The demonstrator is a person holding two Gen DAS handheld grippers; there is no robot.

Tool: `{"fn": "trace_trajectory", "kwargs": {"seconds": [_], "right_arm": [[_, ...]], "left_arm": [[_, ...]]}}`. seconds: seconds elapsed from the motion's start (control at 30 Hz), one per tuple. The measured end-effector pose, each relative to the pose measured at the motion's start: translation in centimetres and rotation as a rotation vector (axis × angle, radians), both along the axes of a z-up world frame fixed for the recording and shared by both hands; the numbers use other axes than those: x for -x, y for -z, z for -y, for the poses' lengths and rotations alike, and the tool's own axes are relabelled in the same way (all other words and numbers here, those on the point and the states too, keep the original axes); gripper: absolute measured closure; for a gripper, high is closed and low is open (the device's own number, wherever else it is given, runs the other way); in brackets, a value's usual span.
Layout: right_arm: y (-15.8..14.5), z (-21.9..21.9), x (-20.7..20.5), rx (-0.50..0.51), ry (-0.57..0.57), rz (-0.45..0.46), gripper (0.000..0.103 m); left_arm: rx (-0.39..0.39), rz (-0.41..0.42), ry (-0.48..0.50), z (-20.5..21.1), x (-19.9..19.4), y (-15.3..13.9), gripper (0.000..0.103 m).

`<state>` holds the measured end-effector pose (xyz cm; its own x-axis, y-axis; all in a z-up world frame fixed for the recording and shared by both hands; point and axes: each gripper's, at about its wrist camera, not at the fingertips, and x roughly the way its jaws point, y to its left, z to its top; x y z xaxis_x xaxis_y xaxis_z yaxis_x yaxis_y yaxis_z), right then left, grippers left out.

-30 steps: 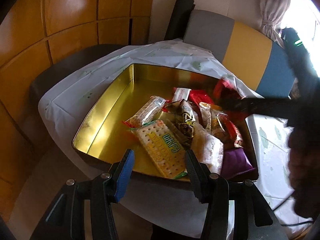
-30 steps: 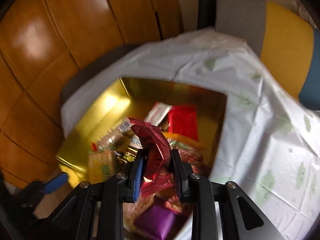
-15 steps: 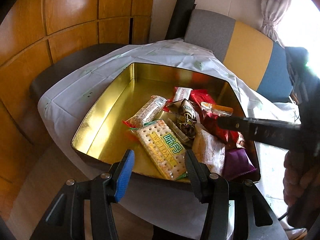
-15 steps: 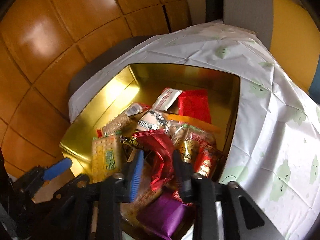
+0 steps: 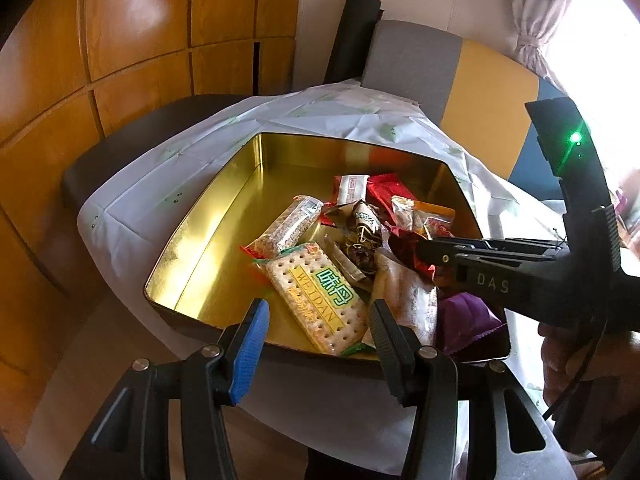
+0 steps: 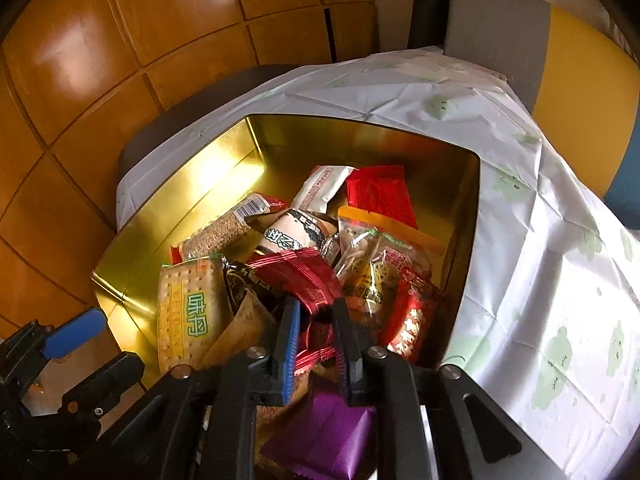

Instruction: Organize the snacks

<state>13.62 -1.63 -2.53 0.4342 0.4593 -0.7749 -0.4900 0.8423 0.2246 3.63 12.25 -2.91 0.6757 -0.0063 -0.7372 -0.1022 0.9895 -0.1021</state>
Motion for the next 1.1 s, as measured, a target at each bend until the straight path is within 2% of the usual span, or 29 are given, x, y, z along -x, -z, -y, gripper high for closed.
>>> {"fn": "trace_trajectory", "kwargs": {"seconds": [0.1, 0.37, 0.6, 0.8, 0.97, 1.1], "right_arm": [[0.1, 0.5, 0.2, -0.034, 0.007, -0.03, 0.074], [-1.8, 1.7, 2.4, -0.039, 0.067, 0.044, 0.073], [-3.3, 4.0, 6.0, -0.042, 0.179, 0.137, 0.072], [-3.6, 6.3, 9.2, -0.032, 0.292, 0.203, 0.072], [-3.4, 7.2, 10.5, -0.019, 0.318, 0.226, 0.072], [-3.4, 7.5, 11.2, -0.013, 0.32, 0.235, 0.072]], "left_arm": [[-0.008, 0.004, 0.009, 0.3, 0.2, -0.2, 0.05], [-0.034, 0.041, -0.008, 0.5, 1.0, -1.3, 0.05], [-0.105, 0.124, -0.033, 1.3, 2.4, -2.6, 0.039], [-0.116, 0.168, -0.04, 2.1, 3.4, -3.3, 0.031], [-0.127, 0.182, -0.035, 2.9, 4.1, -3.7, 0.023], [-0.141, 0.187, -0.031, 3.5, 4.3, -3.8, 0.02]]}}
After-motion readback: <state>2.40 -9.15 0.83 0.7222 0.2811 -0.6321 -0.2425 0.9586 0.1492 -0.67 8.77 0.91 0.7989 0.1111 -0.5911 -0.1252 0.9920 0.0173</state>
